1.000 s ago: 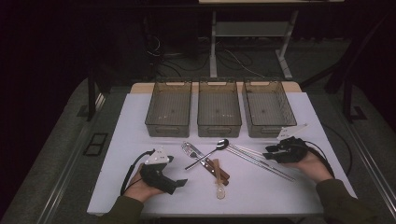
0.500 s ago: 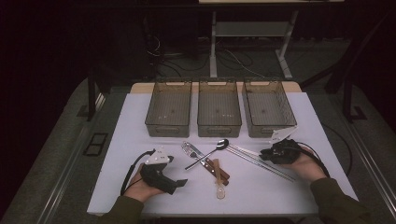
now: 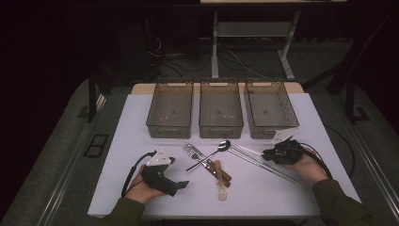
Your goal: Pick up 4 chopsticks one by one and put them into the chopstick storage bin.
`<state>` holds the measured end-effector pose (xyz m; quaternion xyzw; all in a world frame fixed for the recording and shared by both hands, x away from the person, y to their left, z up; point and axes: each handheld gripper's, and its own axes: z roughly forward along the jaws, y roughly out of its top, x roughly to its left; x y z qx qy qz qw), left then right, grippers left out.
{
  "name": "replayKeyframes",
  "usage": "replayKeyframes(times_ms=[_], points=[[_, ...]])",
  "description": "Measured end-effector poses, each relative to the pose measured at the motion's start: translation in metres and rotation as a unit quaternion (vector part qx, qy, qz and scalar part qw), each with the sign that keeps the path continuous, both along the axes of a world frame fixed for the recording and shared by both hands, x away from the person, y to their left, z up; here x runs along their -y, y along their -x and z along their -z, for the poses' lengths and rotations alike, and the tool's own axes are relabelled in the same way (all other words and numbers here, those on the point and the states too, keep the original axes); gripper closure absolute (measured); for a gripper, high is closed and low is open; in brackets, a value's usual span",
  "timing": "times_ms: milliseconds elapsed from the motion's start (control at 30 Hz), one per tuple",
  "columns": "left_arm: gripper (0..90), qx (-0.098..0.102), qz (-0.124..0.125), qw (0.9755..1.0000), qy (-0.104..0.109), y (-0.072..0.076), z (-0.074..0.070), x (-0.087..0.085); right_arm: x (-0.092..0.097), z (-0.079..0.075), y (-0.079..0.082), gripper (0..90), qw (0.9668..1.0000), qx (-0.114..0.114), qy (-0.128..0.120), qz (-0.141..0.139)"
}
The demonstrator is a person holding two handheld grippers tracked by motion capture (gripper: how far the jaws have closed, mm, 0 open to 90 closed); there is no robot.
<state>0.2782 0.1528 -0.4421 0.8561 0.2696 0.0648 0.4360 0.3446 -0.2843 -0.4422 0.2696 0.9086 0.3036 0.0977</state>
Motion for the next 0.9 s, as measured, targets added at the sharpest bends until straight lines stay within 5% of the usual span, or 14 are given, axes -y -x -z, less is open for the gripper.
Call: replayKeyframes(times_ms=[633,733,900], points=[[0.0,-0.001,0.001,1.0000,0.000,0.000,0.000,0.000,0.010,0.001,-0.013,78.1,0.9980,0.000,-0.007,0.063],[0.0,-0.001,0.001,1.0000,-0.001,0.000,0.000,0.000,0.011,0.001,-0.012,71.9,0.9979,0.005,-0.011,0.064],[0.0,0.001,0.000,1.0000,0.002,0.000,-0.001,-0.001,0.022,-0.013,-0.003,70.9,0.9973,0.014,-0.034,0.064]])
